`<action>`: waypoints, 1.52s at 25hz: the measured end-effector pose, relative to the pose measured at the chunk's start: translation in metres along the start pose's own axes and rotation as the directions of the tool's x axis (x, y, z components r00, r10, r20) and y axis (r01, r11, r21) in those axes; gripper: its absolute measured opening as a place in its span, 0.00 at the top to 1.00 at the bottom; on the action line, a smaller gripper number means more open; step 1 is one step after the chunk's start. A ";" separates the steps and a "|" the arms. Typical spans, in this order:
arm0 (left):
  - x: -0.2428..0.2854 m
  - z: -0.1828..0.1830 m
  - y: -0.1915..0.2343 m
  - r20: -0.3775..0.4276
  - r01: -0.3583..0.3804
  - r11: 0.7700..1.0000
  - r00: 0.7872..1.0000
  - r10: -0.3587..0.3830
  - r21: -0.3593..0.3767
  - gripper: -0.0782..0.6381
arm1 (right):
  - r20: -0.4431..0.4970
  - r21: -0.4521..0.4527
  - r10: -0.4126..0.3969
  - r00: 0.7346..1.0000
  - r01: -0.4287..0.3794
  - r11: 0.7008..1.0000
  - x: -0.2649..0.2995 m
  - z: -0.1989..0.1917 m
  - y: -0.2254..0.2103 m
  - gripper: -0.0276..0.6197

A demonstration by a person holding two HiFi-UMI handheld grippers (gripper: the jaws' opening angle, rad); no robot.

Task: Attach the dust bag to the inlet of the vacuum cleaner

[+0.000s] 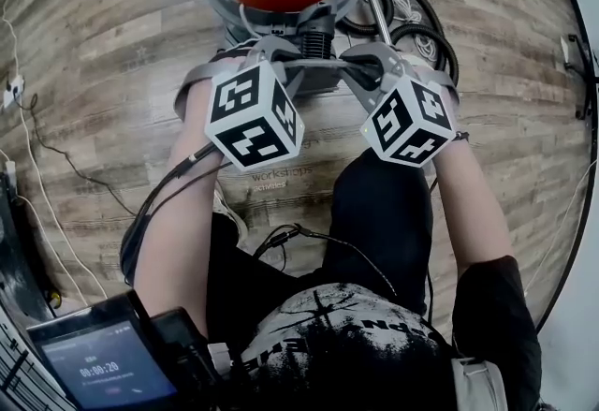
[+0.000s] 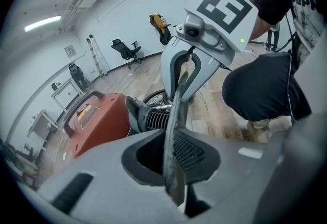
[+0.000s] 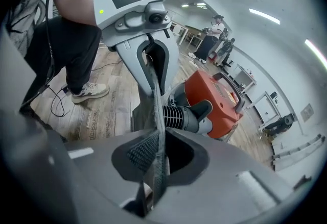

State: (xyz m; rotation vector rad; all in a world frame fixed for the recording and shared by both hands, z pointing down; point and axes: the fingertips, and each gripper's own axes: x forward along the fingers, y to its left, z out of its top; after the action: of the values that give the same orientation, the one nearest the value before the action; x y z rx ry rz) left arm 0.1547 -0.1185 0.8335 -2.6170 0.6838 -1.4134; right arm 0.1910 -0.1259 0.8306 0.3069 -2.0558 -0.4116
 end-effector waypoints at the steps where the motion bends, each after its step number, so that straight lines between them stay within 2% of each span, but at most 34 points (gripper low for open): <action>1: 0.001 -0.002 -0.002 0.002 0.006 1.000 1.000 -0.006 -0.010 0.83 | -0.010 -0.020 0.010 1.000 -0.010 1.000 0.000 0.000 0.000 0.90; 5: 0.006 -0.012 -0.007 -0.008 0.022 0.999 1.000 -0.022 -0.037 0.84 | -0.054 -0.114 0.044 0.998 -0.050 0.992 0.000 0.009 -0.002 0.90; 9: 0.010 -0.017 -0.007 -0.003 0.034 0.996 0.999 -0.034 -0.085 0.84 | -0.095 -0.180 0.038 0.995 -0.055 0.982 0.000 0.017 -0.006 0.91; 12: 0.010 -0.020 -0.003 -0.003 0.031 0.996 0.999 -0.032 -0.080 0.84 | -0.115 -0.205 0.021 0.993 -0.044 0.978 0.000 0.022 -0.007 0.91; 15: 0.009 -0.021 -0.002 0.008 0.028 0.997 1.000 -0.027 -0.076 0.84 | -0.105 -0.185 0.020 0.994 -0.039 0.982 0.002 0.022 -0.007 0.91; 20: 0.010 -0.017 -0.002 0.006 0.024 0.998 1.000 -0.024 -0.064 0.84 | -0.065 -0.104 0.016 0.998 -0.023 0.994 0.004 0.015 -0.008 0.91; 28: 0.012 -0.004 0.006 -0.001 0.021 0.999 1.000 -0.021 -0.032 0.84 | -0.064 -0.003 0.011 0.998 -0.011 1.000 0.018 -0.006 -0.015 0.90; 38: 0.016 -0.007 0.010 -0.029 0.019 1.000 0.999 -0.020 -0.016 0.84 | -0.123 -0.083 -0.017 0.992 0.007 0.997 0.017 -0.005 -0.014 0.91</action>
State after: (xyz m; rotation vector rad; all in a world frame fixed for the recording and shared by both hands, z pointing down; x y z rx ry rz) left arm 0.1529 -0.1337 0.8472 -2.6265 0.6768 -1.4610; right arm 0.1882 -0.1456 0.8404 0.2886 -1.9114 -0.4717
